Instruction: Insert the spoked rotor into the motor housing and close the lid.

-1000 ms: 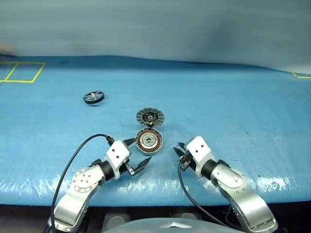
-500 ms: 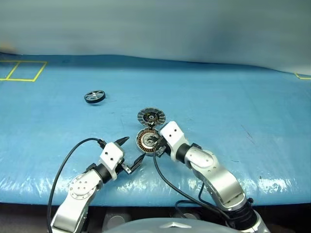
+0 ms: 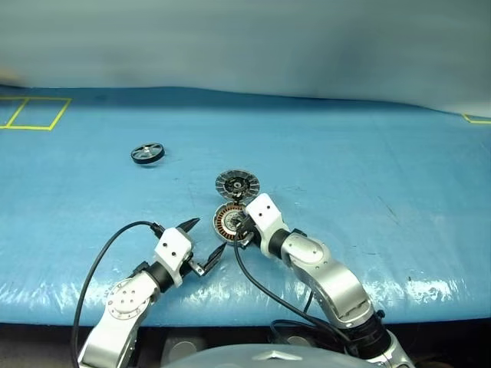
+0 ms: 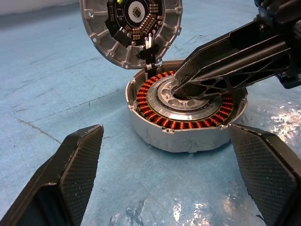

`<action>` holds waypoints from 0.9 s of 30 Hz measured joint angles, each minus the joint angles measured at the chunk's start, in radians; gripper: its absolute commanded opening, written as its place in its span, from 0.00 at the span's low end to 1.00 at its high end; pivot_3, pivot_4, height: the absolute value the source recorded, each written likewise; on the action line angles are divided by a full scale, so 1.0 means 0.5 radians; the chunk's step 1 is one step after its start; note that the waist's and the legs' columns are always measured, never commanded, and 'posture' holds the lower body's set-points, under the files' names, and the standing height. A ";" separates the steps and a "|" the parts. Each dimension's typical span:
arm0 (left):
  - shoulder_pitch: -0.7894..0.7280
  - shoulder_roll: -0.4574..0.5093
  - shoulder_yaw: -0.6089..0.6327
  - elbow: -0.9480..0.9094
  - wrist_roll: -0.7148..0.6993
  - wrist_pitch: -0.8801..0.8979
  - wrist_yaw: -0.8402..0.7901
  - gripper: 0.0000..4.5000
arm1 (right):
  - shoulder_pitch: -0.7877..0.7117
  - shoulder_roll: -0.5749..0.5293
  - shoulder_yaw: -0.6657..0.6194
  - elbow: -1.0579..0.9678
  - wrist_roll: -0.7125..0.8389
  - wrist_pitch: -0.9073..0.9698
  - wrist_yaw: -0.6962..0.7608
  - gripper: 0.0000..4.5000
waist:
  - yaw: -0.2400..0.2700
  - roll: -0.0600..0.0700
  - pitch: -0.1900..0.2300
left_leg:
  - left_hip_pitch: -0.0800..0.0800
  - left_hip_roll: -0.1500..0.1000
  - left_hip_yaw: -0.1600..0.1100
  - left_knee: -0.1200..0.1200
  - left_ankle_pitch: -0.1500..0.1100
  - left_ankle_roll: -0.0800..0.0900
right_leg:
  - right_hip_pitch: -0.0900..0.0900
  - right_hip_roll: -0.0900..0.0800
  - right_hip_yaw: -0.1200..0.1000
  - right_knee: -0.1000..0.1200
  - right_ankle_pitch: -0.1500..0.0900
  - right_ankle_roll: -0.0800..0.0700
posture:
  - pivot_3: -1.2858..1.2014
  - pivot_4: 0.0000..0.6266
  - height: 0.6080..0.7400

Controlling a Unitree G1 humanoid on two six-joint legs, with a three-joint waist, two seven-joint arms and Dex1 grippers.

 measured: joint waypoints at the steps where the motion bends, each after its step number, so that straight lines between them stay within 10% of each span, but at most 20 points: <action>1: 0.000 0.000 0.000 0.002 0.000 -0.001 0.000 1.00 | 0.000 0.003 0.000 0.004 0.000 -0.004 0.001 0.15 | -0.001 0.000 0.000 | 0.000 0.000 0.000 0.000 0.000 0.000 | 0.000 0.000 0.000 0.000 0.000 0.000 | 0.52 0.24 1.00; 25: -0.016 -0.016 -0.002 0.084 0.032 -0.038 0.001 1.00 | -0.021 -0.030 0.089 0.059 -0.028 -0.101 0.018 0.15 | -0.025 0.000 0.000 | 0.001 0.000 0.000 0.000 0.000 0.000 | 0.000 0.000 0.000 0.000 0.000 0.000 | 0.52 0.24 1.00; 27: -0.019 -0.019 -0.002 0.088 0.032 -0.038 0.001 1.00 | -0.020 -0.027 0.088 0.068 -0.031 -0.119 0.008 0.31 | -0.025 0.000 0.000 | 0.001 0.000 0.000 0.000 0.000 0.000 | 0.000 0.000 0.000 0.000 0.000 0.000 | 0.52 0.24 1.00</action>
